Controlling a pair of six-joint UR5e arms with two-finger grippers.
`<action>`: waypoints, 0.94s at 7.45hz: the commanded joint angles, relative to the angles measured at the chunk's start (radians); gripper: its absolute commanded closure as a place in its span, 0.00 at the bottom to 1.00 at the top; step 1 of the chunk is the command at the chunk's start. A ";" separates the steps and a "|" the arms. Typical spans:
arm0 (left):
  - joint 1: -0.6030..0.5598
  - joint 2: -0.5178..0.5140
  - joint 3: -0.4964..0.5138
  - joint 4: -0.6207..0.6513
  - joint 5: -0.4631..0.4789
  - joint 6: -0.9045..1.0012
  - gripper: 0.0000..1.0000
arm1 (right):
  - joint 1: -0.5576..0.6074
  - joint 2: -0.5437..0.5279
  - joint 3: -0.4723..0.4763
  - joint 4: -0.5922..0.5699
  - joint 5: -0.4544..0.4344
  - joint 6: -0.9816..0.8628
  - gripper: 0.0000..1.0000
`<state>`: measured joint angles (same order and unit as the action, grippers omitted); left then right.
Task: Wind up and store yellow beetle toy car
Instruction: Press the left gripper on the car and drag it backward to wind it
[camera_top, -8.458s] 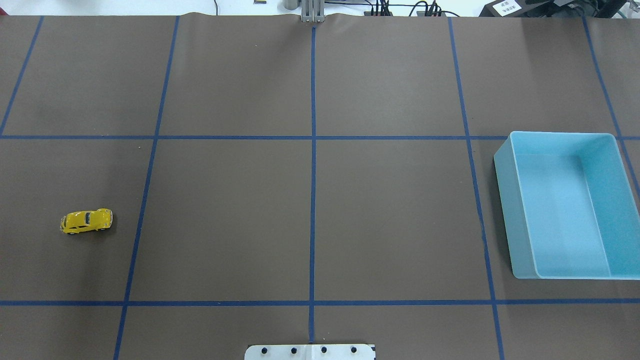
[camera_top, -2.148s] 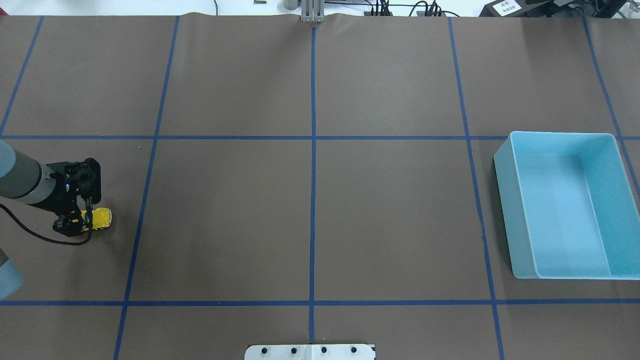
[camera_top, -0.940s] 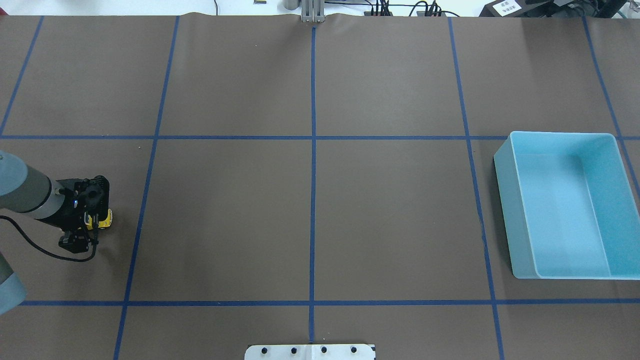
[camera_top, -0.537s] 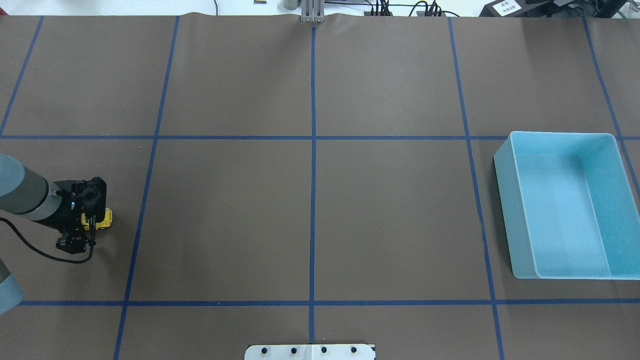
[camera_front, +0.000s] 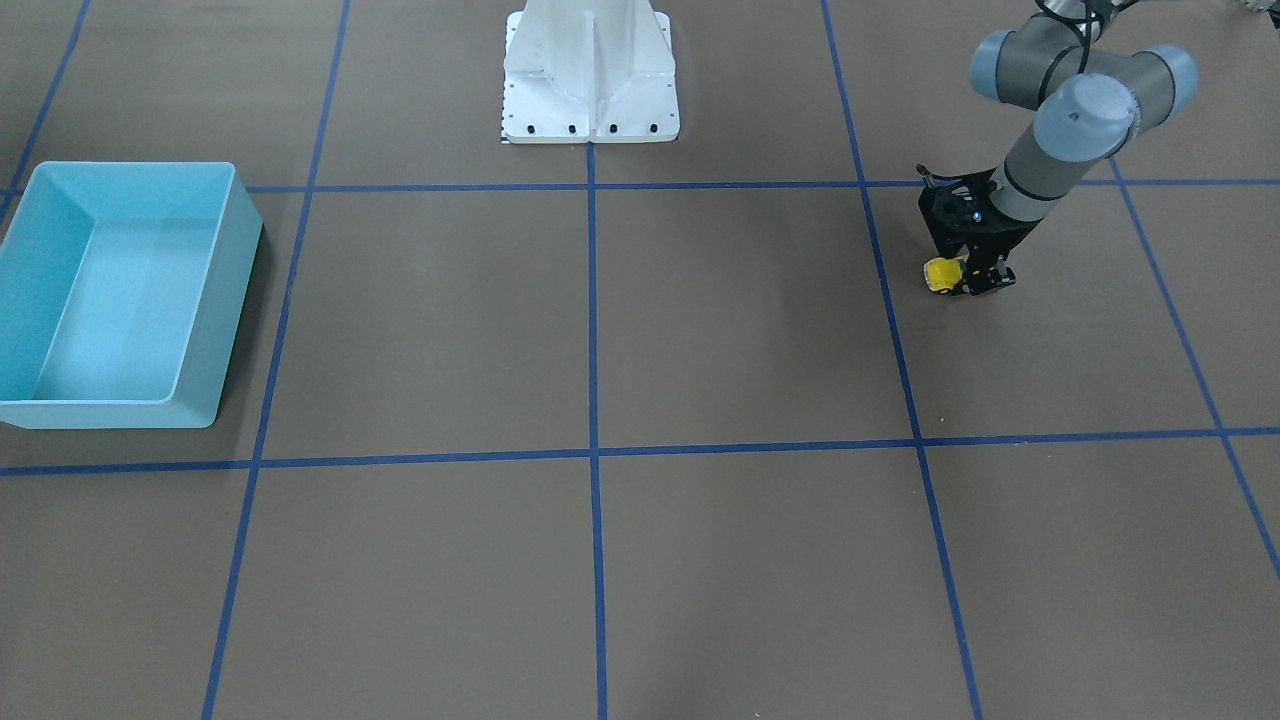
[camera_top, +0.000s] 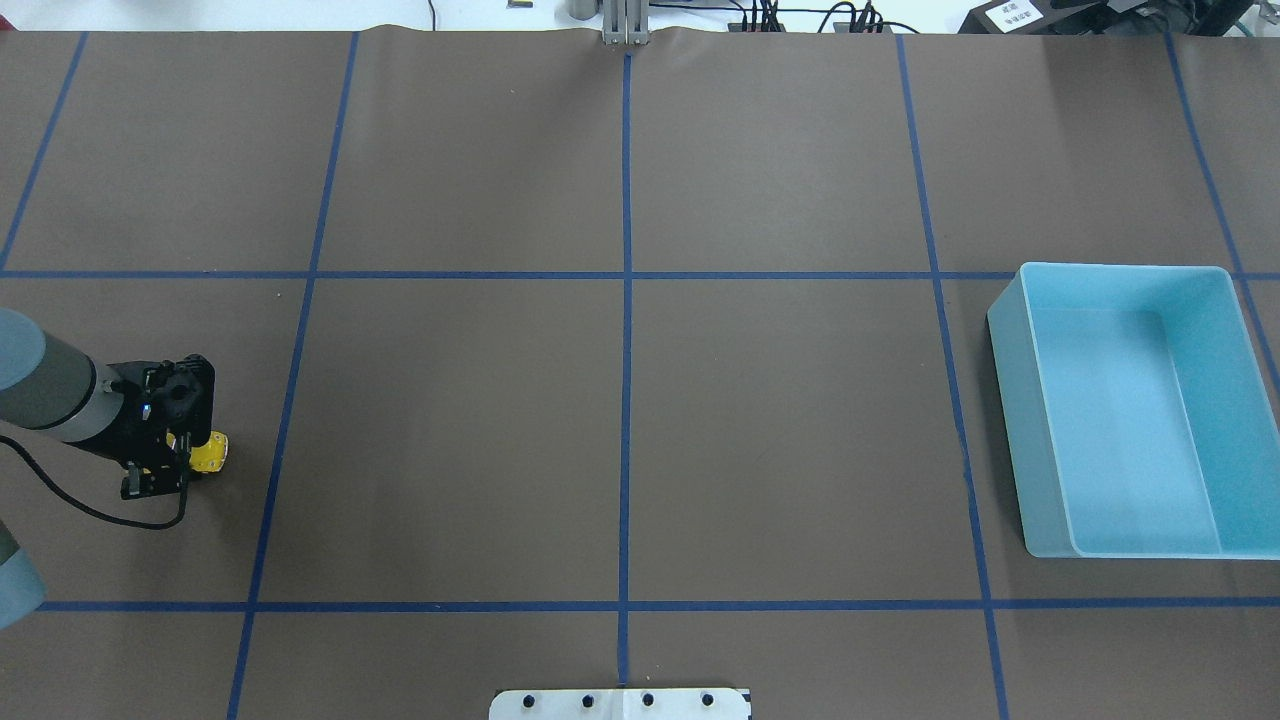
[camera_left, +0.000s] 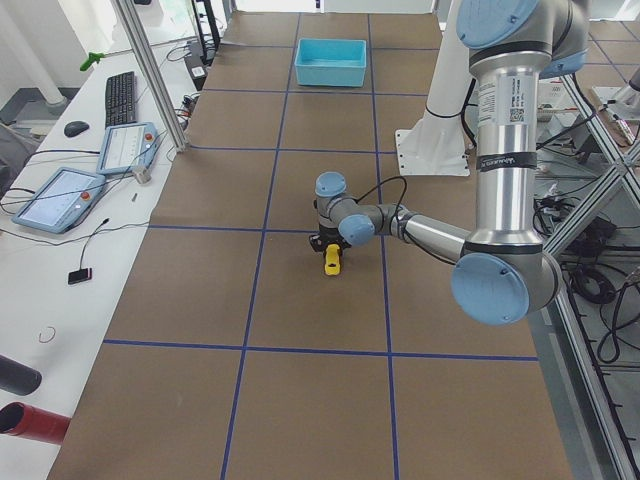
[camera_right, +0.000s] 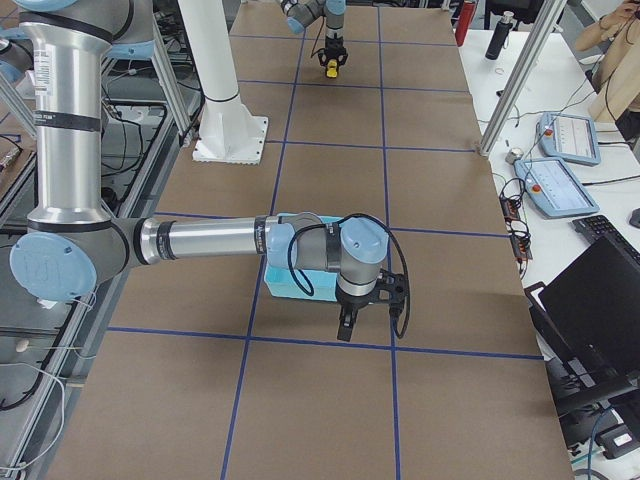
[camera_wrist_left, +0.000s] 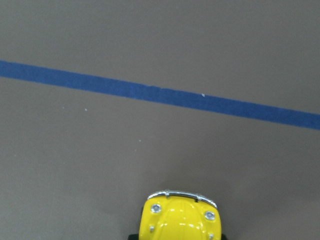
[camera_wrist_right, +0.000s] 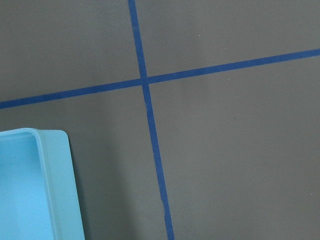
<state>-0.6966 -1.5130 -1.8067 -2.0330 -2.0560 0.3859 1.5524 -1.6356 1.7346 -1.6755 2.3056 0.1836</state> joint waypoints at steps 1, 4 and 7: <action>-0.003 0.020 -0.025 -0.013 -0.029 0.001 1.00 | 0.000 0.003 0.000 0.000 0.000 0.000 0.00; -0.015 0.051 -0.037 -0.101 -0.127 -0.007 1.00 | 0.000 0.007 -0.001 0.002 0.000 0.000 0.00; -0.020 0.021 -0.019 -0.102 -0.125 -0.010 1.00 | 0.000 0.008 -0.001 0.006 0.000 0.000 0.00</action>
<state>-0.7154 -1.4839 -1.8340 -2.1333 -2.1797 0.3765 1.5524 -1.6285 1.7336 -1.6706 2.3056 0.1841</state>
